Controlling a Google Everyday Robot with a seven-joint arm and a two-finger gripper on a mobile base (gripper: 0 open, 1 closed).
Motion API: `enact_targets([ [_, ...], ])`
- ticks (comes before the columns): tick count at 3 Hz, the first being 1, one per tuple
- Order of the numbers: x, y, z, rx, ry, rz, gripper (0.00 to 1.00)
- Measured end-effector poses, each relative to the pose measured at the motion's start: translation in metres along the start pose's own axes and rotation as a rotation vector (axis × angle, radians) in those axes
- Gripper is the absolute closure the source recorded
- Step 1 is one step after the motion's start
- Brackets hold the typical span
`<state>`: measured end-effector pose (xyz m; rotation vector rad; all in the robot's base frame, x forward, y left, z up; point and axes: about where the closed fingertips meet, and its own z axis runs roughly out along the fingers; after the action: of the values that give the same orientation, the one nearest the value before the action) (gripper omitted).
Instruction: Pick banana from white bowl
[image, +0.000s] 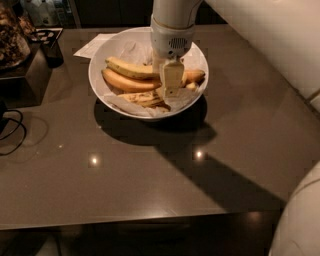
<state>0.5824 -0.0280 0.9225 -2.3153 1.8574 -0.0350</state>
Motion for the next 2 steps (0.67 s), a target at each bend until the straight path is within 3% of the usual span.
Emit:
enact_targets([
  [2,0.0091,0.0,0.0081,-0.015,0.001,0.011,0.39],
])
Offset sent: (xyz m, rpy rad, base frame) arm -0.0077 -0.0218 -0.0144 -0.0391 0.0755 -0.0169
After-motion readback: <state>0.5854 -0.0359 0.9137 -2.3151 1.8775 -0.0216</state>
